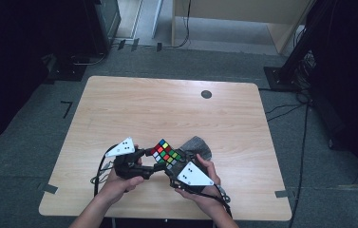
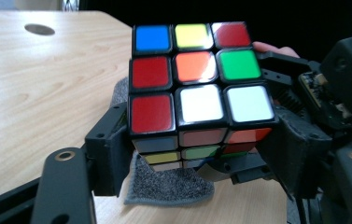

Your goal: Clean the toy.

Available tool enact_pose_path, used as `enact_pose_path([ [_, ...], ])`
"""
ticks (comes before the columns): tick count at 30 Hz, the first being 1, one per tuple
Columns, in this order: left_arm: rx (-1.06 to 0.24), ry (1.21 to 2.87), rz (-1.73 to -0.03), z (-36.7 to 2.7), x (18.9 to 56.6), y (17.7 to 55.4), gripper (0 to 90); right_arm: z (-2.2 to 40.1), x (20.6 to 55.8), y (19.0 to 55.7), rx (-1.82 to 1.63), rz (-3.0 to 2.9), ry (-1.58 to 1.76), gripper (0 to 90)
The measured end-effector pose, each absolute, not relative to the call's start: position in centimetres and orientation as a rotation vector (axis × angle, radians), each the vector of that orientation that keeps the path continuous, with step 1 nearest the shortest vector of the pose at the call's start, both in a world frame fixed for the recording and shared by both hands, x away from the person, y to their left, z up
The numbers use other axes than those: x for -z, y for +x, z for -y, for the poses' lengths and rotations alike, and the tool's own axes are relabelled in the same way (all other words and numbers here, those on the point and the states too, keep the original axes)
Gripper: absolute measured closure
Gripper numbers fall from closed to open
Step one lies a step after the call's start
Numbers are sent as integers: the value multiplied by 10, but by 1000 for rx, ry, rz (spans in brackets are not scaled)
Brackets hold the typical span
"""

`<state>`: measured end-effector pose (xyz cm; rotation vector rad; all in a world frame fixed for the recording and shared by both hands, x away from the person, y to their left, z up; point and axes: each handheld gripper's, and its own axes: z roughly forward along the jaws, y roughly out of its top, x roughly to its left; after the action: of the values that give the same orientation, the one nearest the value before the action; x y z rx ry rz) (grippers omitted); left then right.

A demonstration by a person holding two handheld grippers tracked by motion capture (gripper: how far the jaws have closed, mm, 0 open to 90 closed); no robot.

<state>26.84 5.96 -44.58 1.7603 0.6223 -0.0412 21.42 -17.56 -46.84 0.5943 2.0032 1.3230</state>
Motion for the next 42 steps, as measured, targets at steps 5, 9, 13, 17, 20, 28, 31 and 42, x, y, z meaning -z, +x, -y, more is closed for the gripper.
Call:
enact_pose_path([
  [5, -10, 1705, -689, -73, 444, 275, 211, 181, 471, 221, -1282, -2031, 651, 343],
  [9, -68, 1739, -732, -81, 451, 281, 149, 190, 475, 230, -1252, -2042, 744, 343],
  [13, -133, 1757, -761, -82, 455, 283, 132, 201, 474, 235, -1274, -2038, 818, 343],
  [17, -202, 1800, -799, -78, 459, 284, 132, 209, 466, 236, -1349, -2016, 881, 343],
  [20, -242, 1853, -820, -74, 463, 285, 138, 213, 459, 236, -1418, -1998, 946, 343],
  [28, -350, 1927, -683, -62, 459, 273, 204, 210, 458, 234, -1464, -2018, 975, 343],
  [31, -332, 1935, -636, -58, 458, 270, 212, 209, 456, 234, -1491, -2025, 986, 343],
  [42, -518, 2039, -717, -42, 464, 271, 314, 211, 451, 232, -1551, -2014, 1037, 343],
])
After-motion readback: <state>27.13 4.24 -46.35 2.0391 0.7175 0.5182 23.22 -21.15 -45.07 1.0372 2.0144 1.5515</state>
